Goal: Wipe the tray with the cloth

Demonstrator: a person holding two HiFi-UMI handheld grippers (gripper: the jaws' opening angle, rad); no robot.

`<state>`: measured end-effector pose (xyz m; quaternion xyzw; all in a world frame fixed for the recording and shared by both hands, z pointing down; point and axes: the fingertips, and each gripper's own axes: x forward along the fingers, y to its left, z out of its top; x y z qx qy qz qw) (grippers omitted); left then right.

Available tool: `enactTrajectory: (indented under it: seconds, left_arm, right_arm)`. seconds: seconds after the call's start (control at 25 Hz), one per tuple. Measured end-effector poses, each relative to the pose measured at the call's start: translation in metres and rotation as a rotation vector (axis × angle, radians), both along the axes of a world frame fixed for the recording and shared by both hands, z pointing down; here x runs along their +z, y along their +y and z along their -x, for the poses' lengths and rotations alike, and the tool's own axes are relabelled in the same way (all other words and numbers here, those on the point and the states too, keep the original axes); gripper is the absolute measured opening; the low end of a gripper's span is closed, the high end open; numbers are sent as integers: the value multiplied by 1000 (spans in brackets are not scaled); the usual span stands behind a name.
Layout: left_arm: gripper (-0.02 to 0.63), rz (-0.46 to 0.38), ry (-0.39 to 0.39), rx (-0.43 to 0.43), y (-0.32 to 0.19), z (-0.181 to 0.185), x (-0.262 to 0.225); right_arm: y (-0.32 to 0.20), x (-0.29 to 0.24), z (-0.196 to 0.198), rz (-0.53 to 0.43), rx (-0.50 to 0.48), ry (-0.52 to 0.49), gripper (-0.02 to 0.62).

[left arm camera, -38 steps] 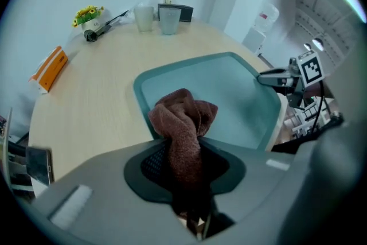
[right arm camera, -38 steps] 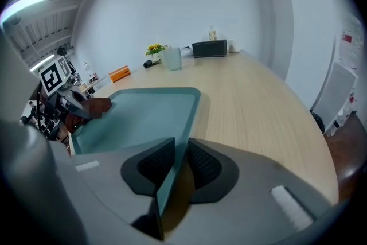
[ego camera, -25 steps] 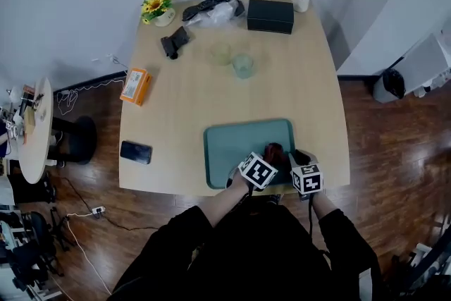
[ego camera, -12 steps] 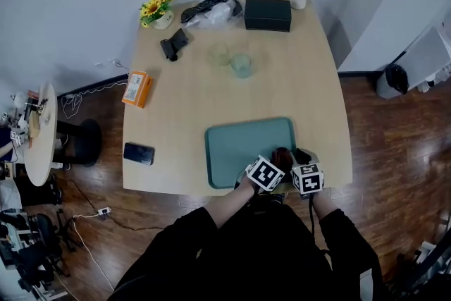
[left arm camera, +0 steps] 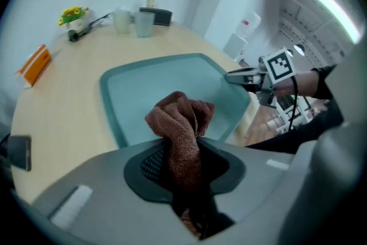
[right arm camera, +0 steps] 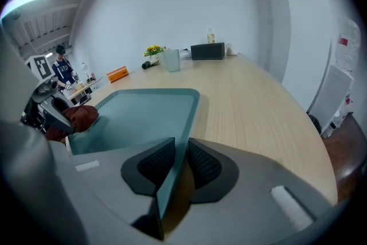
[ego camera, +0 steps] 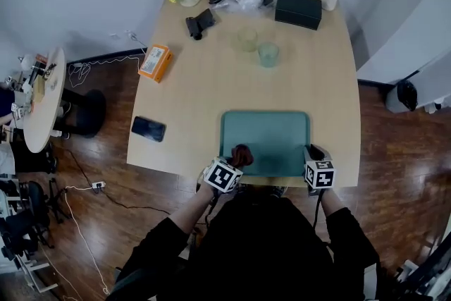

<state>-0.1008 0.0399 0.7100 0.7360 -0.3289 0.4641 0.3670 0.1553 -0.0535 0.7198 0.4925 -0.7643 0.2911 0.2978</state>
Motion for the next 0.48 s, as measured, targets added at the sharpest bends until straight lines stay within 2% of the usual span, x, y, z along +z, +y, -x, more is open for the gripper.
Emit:
enactTrajectory:
  seconds: [0.08, 0.16, 0.2, 0.32, 0.4, 0.48]
  left_arm:
    - [81, 0, -9, -92, 2, 39, 1]
    - [80, 6, 35, -152, 2, 50, -2]
    - [80, 15, 43, -155, 4, 49, -2]
    - [80, 24, 59, -70, 10, 14, -1]
    - [80, 12, 93, 4, 8, -26, -2]
    - [80, -12, 119, 120, 5, -75, -6]
  right_arm:
    - [1, 0, 1, 1, -7, -2, 75]
    - [1, -1, 2, 0, -16, 0, 76]
    - [1, -1, 2, 0, -16, 3, 75]
    - [2, 0, 3, -2, -12, 6, 77]
    - [1, -1, 5, -4, -11, 5, 76]
    - [2, -2, 7, -3, -11, 5, 76]
